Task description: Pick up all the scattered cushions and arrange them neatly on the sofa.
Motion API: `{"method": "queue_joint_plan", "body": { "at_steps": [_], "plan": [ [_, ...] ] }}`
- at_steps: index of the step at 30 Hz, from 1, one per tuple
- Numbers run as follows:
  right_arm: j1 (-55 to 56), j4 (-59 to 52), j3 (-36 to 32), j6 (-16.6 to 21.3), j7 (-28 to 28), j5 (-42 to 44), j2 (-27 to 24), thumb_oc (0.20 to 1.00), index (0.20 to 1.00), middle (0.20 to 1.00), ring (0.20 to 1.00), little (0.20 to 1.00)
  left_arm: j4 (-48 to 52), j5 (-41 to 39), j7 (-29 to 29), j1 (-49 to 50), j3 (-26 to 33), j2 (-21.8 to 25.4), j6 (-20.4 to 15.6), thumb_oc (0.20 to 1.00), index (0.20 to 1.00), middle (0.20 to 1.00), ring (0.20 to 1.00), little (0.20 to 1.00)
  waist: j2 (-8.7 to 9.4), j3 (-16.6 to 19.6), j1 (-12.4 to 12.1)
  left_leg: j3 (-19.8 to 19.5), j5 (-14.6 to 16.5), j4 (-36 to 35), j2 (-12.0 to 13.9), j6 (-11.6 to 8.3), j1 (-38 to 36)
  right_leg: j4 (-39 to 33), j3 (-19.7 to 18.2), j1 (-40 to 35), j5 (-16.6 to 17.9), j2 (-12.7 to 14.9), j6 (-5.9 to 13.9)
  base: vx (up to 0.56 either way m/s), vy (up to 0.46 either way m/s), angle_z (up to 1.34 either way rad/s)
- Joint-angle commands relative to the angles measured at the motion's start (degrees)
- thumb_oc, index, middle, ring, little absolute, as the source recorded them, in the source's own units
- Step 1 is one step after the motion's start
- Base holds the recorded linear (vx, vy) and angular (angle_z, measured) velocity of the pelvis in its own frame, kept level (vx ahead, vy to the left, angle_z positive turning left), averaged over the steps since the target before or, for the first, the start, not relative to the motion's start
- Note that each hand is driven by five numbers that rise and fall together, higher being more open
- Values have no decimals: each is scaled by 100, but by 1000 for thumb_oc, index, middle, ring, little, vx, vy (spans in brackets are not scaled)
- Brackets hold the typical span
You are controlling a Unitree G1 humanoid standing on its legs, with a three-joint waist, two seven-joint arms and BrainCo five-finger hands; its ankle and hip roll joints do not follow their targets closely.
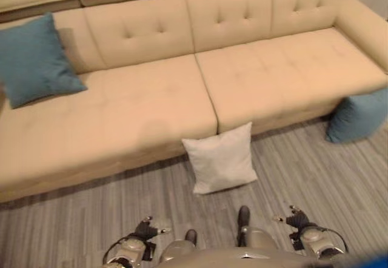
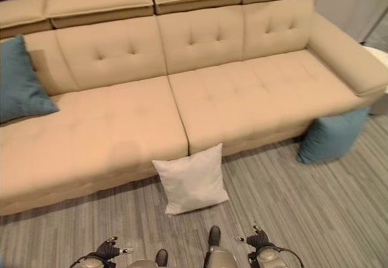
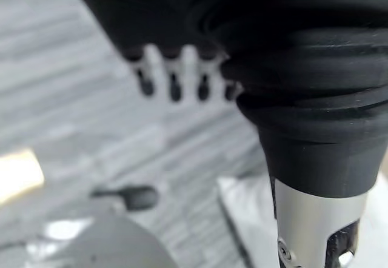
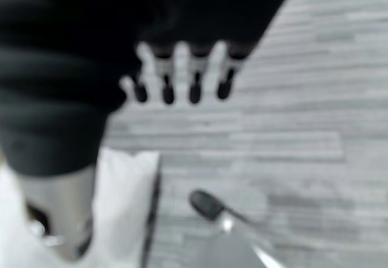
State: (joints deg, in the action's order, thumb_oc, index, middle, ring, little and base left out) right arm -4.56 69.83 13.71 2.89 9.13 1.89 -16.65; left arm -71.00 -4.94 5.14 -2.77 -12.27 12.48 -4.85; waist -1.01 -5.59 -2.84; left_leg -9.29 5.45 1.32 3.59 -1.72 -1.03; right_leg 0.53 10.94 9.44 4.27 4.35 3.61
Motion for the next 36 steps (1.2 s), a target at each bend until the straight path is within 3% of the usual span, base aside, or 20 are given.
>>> {"method": "queue_joint_plan", "body": {
  "at_steps": [1,3,4,6,8,11,14,19,23,26,30,36],
  "plan": [
    [-39,-13,-42,116,68,-58,-120,1000,1000,1000,1000,1000,-46,191,38,-186,-92,150,-124,1000,1000,1000,1000,1000,467,49,63,42,170,279,-383,-186,268,150,-138,-80,-284,191,503,74,-235,42],
    [-59,-7,-37,110,77,-57,-140,1000,1000,1000,1000,1000,-18,192,33,-220,-113,138,-118,1000,1000,1000,1000,1000,477,14,87,173,151,474,-307,-254,390,123,-69,-147,-328,178,469,23,-144,41],
    [-80,31,-12,117,88,-32,-181,1000,1000,1000,1000,1000,59,169,9,-267,-157,125,-120,1000,1000,1000,1000,1000,496,-68,98,433,36,912,-230,-326,651,40,37,-283,-367,156,396,6,-137,30],
    [-77,51,-4,119,77,-4,-210,1000,1000,1000,1000,1000,129,144,-1,-276,-185,108,-128,1000,1000,1000,1000,1000,522,-101,127,809,-42,1127,-121,-304,844,-72,181,-461,-425,146,332,40,-131,31],
    [-35,66,-52,120,66,44,-221,1000,1000,1000,1000,1000,199,109,-24,-257,-193,96,-136,1000,1000,1000,1000,1000,526,-92,139,1207,-76,904,-48,-237,954,-165,340,-591,-479,137,334,84,-60,36],
    [2,96,-132,120,66,94,-202,1000,1000,1000,1000,1000,221,143,-16,-239,-205,110,-130,1000,1000,1000,1000,1000,492,-25,144,1591,-413,444,-108,-223,1154,-245,513,-706,-560,54,342,131,-18,63],
    [-22,92,-134,114,51,102,-155,1000,1000,1000,1000,1000,102,122,-30,-145,-102,144,-109,1000,1000,1000,1000,1000,473,-4,62,1437,-473,259,-266,-203,1186,-190,360,-811,-658,-60,323,146,78,25],
    [-11,77,-93,110,36,19,-62,1000,1000,1000,1000,1000,-33,151,-50,-46,4,210,-70,1000,1000,1000,1000,1000,526,115,25,1371,-443,165,-356,-109,1046,7,295,-863,-740,4,346,152,138,-27],
    [-81,8,-35,94,21,-75,8,1000,1000,1000,1000,1000,1,161,-51,-95,31,328,-61,1000,1000,1000,1000,1000,601,144,-60,1399,-242,249,-434,59,913,574,196,-699,-719,187,489,95,149,-19],
    [-157,-65,-8,81,24,-100,-2,1000,1000,1000,1000,1000,78,108,-44,-161,18,431,-86,1000,1000,1000,1000,1000,550,91,-36,1338,-216,274,-419,139,900,1124,37,-270,-629,200,591,23,88,-33],
    [-150,-90,5,76,37,-110,-58,1000,1000,1000,1000,1000,98,80,10,-202,7,473,-121,1000,1000,1000,1000,1000,534,90,30,1283,-203,243,-493,133,836,691,-116,-282,-600,176,533,63,13,0],
    [-121,-30,63,80,67,-135,-102,1000,1000,1000,1000,1000,5,34,29,-166,88,415,-138,1000,1000,1000,1000,1000,552,172,-26,1278,-323,-118,-480,25,694,156,-24,-519,-563,126,515,45,-57,4]
  ]
}}
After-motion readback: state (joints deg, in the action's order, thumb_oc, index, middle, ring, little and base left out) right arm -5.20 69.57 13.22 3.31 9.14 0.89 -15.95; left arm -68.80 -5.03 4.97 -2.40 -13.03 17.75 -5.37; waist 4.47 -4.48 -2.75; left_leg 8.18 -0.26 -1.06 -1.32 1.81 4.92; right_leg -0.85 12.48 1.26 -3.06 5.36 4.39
